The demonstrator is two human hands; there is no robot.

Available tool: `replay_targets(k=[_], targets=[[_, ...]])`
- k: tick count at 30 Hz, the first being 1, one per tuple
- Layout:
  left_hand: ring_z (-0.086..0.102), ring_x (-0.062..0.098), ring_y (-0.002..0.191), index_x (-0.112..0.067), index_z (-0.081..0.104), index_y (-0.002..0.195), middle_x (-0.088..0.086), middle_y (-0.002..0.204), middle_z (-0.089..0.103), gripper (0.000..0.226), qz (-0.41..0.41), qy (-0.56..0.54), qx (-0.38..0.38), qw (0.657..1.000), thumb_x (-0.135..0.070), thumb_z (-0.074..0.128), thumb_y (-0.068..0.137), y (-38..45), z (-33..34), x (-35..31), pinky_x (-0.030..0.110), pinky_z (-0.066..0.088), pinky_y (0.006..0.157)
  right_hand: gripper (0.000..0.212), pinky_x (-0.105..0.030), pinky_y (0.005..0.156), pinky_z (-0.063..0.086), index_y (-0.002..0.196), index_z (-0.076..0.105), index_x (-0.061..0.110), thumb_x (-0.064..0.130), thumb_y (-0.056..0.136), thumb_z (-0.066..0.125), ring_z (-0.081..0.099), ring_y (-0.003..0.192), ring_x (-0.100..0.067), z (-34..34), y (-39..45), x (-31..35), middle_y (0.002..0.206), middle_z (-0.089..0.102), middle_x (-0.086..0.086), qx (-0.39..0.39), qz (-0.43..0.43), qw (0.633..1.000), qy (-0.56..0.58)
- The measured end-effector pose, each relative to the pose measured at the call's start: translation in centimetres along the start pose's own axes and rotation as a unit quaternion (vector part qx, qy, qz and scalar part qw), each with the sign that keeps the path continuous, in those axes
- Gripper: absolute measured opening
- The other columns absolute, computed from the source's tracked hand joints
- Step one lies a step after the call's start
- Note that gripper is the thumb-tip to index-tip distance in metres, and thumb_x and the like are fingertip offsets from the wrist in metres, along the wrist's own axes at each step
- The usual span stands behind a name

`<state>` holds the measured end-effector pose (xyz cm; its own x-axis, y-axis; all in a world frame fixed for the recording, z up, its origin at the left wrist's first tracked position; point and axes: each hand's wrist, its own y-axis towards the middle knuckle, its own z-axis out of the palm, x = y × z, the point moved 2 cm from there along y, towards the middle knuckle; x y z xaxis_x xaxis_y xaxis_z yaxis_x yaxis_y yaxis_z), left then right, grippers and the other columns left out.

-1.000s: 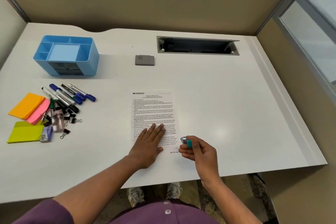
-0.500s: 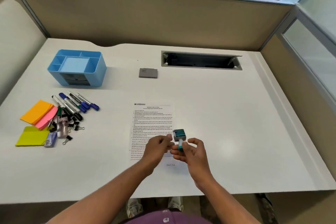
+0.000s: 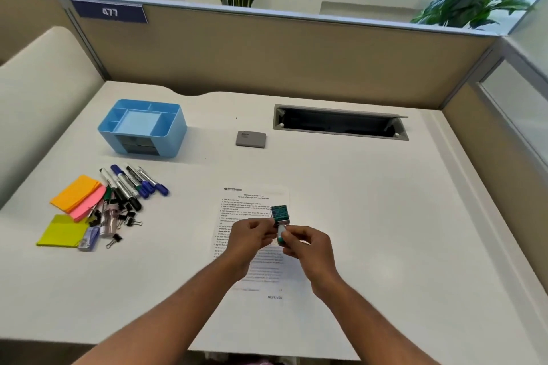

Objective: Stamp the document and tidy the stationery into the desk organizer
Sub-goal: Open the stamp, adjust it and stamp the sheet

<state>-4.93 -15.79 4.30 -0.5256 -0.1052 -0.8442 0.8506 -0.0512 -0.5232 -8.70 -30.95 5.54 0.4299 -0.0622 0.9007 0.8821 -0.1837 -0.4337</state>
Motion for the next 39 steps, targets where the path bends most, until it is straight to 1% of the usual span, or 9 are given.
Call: replay_targets(k=[3,7,12,16,19,23,28,34,39], targets=[[0.074,0.023,0.092,-0.007,0.075,0.098,0.009,0.091,0.077,0.019,0.012,0.026,0.008,1.000,-0.023,0.066,0.094,2.3,-0.9,-1.2,0.037,0.057,0.091,0.011,-0.025,0.072,0.061,0.096,0.080,0.018,0.019,0.085,0.082,0.076,0.089,-0.016,1.1,1.8,1.1,0.092,0.079,0.002,-0.011,0.000,1.000,-0.003],[0.073,0.021,0.091,-0.011,0.074,0.097,0.003,0.088,0.077,0.016,0.030,0.092,0.004,0.995,-0.021,0.063,0.094,5.4,-2.3,-3.3,0.036,0.058,0.090,0.014,-0.030,0.076,0.062,0.096,0.078,0.020,0.016,0.083,0.084,0.075,0.088,-0.014,2.8,4.6,2.4,0.090,0.080,0.004,-0.031,0.016,0.999,-0.008],[0.070,0.014,0.092,-0.018,0.072,0.104,-0.004,0.090,0.076,0.019,0.052,0.180,-0.035,0.982,-0.023,0.055,0.096,10.8,-5.0,-6.3,0.037,0.056,0.091,0.017,-0.027,0.077,0.060,0.094,0.080,0.016,0.014,0.079,0.086,0.072,0.082,-0.016,5.3,9.8,4.0,0.088,0.080,-0.001,-0.049,0.048,0.998,0.006],[0.066,0.010,0.095,-0.021,0.072,0.106,-0.010,0.099,0.071,0.017,0.106,0.286,-0.076,0.949,-0.025,0.059,0.096,15.5,-7.2,-8.9,0.028,0.053,0.082,0.019,-0.030,0.084,0.062,0.094,0.081,0.014,0.012,0.077,0.088,0.073,0.083,-0.018,7.4,15.0,5.1,0.088,0.080,-0.001,-0.070,0.062,0.995,0.018],[0.063,0.013,0.098,-0.017,0.070,0.110,-0.004,0.106,0.069,0.018,0.145,0.353,-0.086,0.920,-0.021,0.060,0.095,19.3,-8.6,-10.2,0.024,0.046,0.087,0.019,-0.033,0.086,0.062,0.093,0.081,0.014,0.011,0.076,0.089,0.073,0.081,-0.019,8.7,19.0,5.8,0.087,0.080,-0.002,-0.083,0.062,0.994,0.029],[0.057,0.024,0.112,-0.012,0.063,0.119,0.007,0.121,0.062,0.028,0.213,0.437,-0.074,0.871,-0.017,0.065,0.091,24.2,-9.7,-10.5,0.026,0.039,0.093,0.016,-0.037,0.089,0.062,0.088,0.081,0.015,0.011,0.074,0.089,0.070,0.075,-0.017,10.0,23.6,6.3,0.085,0.080,-0.005,-0.108,0.059,0.992,0.040],[0.046,0.029,0.127,-0.014,0.047,0.141,0.004,0.146,0.045,0.055,0.241,0.484,-0.050,0.840,-0.021,0.067,0.090,29.2,-9.5,-11.3,0.034,0.035,0.104,0.017,-0.039,0.091,0.061,0.082,0.082,0.020,0.023,0.070,0.093,0.076,0.082,-0.015,11.3,27.6,5.6,0.081,0.080,0.004,-0.144,0.060,0.988,0.020],[0.040,0.027,0.123,-0.028,0.040,0.147,-0.010,0.150,0.040,0.062,0.239,0.561,-0.048,0.791,-0.035,0.064,0.090,31.5,-9.6,-11.0,0.046,0.050,0.087,0.015,-0.037,0.088,0.061,0.086,0.082,0.017,0.025,0.075,0.089,0.069,0.072,-0.008,12.1,29.6,5.0,0.082,0.079,0.002,-0.157,0.052,0.986,-0.006],[0.041,0.025,0.120,-0.030,0.045,0.144,-0.012,0.146,0.046,0.058,0.248,0.542,-0.066,0.800,-0.037,0.065,0.090,31.8,-9.7,-10.7,0.042,0.050,0.084,0.014,-0.035,0.088,0.061,0.084,0.081,0.020,0.030,0.077,0.088,0.073,0.076,-0.008,12.8,30.1,4.8,0.078,0.079,0.007,-0.169,0.037,0.985,-0.026]])
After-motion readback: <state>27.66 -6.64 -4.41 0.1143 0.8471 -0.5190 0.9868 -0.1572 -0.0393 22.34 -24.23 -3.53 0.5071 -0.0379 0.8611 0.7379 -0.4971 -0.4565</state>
